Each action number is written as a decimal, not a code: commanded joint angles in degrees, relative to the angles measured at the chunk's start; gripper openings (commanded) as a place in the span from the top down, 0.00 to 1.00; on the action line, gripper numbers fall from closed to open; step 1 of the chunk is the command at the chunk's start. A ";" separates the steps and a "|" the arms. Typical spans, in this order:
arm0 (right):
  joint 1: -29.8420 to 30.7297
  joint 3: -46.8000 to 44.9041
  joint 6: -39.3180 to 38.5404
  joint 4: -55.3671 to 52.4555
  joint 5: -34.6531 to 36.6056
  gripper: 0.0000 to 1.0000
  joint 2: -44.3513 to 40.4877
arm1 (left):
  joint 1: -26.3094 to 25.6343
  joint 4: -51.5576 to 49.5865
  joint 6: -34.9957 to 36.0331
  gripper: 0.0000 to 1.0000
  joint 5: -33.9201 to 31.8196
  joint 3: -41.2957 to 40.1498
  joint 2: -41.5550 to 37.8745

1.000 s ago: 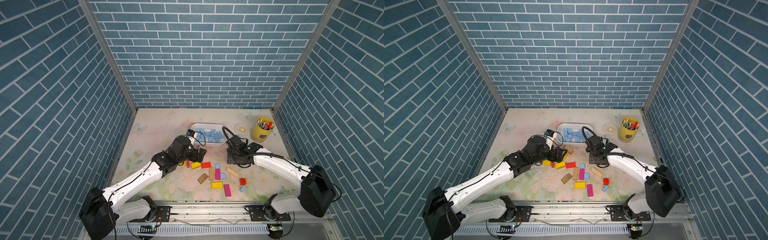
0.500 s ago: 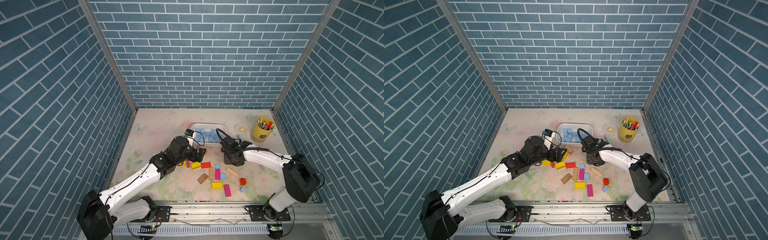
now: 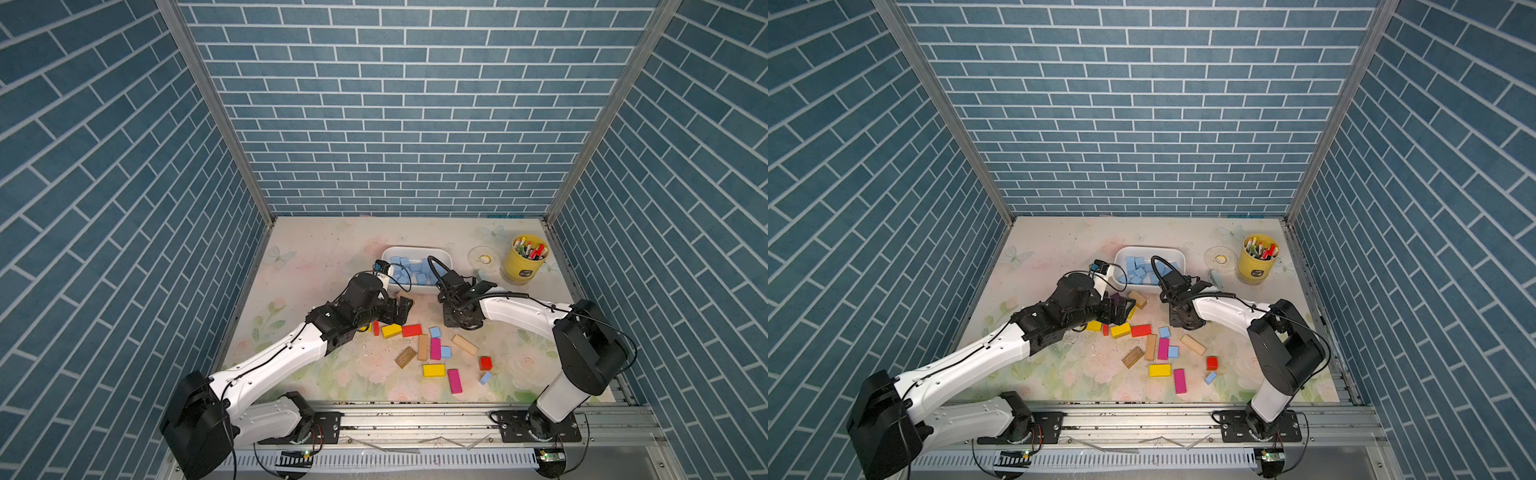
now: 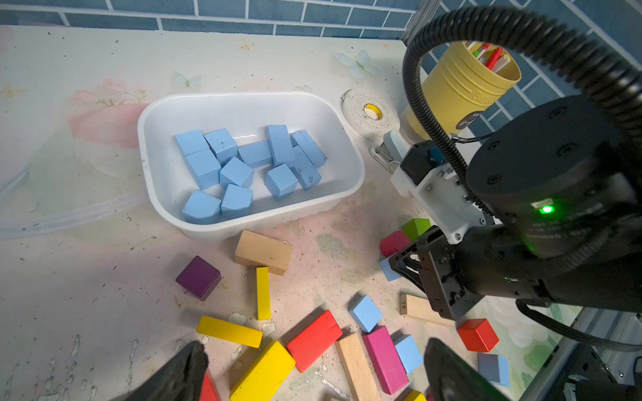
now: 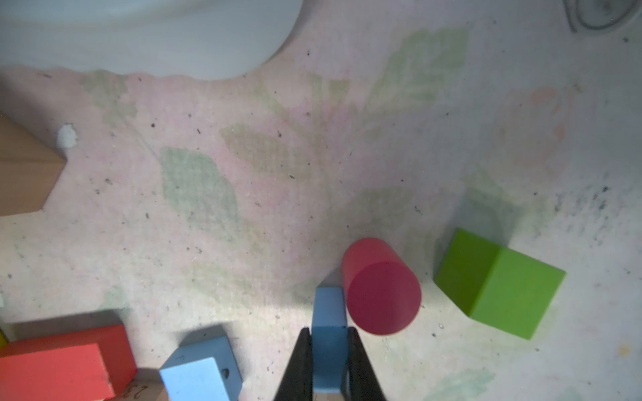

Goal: Pick out the blue building blocks
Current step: Pick up the building block from the center of the board, then place the building block in the storage box.

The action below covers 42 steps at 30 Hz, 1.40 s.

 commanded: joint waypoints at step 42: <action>-9.50 46.48 -15.70 -13.55 -6.18 0.91 23.11 | 0.57 1.03 -2.93 0.01 -3.33 -2.42 -4.69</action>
